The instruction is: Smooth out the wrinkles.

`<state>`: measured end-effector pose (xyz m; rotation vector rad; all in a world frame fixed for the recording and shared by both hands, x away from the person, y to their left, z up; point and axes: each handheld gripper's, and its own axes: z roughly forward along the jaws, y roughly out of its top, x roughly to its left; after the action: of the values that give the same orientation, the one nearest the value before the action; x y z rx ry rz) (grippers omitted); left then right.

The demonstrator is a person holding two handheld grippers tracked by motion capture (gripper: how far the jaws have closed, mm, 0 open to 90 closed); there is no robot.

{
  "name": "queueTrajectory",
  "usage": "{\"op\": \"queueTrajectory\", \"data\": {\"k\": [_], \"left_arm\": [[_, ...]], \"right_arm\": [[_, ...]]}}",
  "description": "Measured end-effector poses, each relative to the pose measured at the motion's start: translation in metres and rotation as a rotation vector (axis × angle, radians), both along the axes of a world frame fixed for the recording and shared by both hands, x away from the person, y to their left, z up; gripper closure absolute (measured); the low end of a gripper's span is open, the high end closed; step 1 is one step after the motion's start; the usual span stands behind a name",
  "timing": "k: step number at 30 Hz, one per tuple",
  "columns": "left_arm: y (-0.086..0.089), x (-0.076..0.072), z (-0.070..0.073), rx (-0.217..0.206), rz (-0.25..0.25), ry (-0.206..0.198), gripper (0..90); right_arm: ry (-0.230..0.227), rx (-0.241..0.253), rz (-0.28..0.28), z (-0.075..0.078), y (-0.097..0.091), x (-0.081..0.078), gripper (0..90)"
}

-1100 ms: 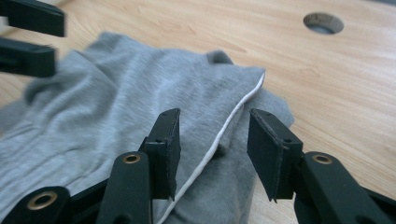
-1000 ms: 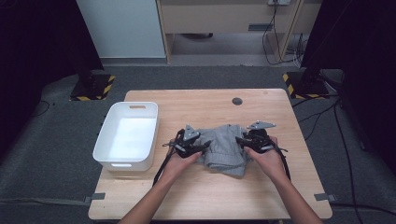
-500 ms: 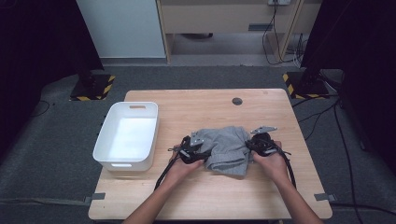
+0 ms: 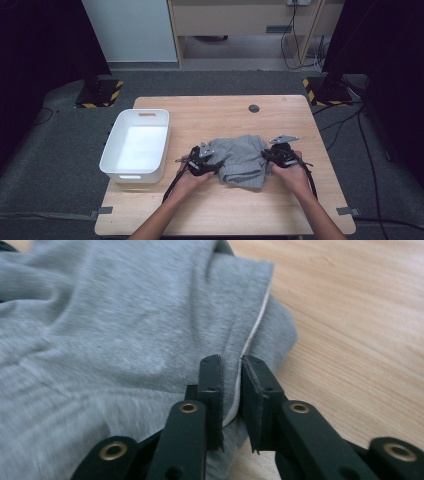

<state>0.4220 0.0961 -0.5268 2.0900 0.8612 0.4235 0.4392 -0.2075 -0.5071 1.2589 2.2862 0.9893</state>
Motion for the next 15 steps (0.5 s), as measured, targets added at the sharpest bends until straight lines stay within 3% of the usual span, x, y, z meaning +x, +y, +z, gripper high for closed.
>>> {"op": "queueTrajectory", "data": {"k": [5, 10, 15], "left_arm": [[0.001, -0.004, 0.012, -0.006, -0.005, -0.022, 31.4], [0.005, -0.004, 0.024, -0.012, -0.007, -0.029, 26.0], [0.006, -0.002, 0.024, -0.005, 0.012, -0.020, 20.3]], "right_arm": [[-0.026, 0.008, 0.012, 0.006, -0.001, -0.003, 69.9], [-0.066, 0.020, -0.004, 0.010, 0.000, -0.004, 43.4], [-0.095, 0.023, -0.009, 0.011, 0.003, -0.004, 34.7]]}}
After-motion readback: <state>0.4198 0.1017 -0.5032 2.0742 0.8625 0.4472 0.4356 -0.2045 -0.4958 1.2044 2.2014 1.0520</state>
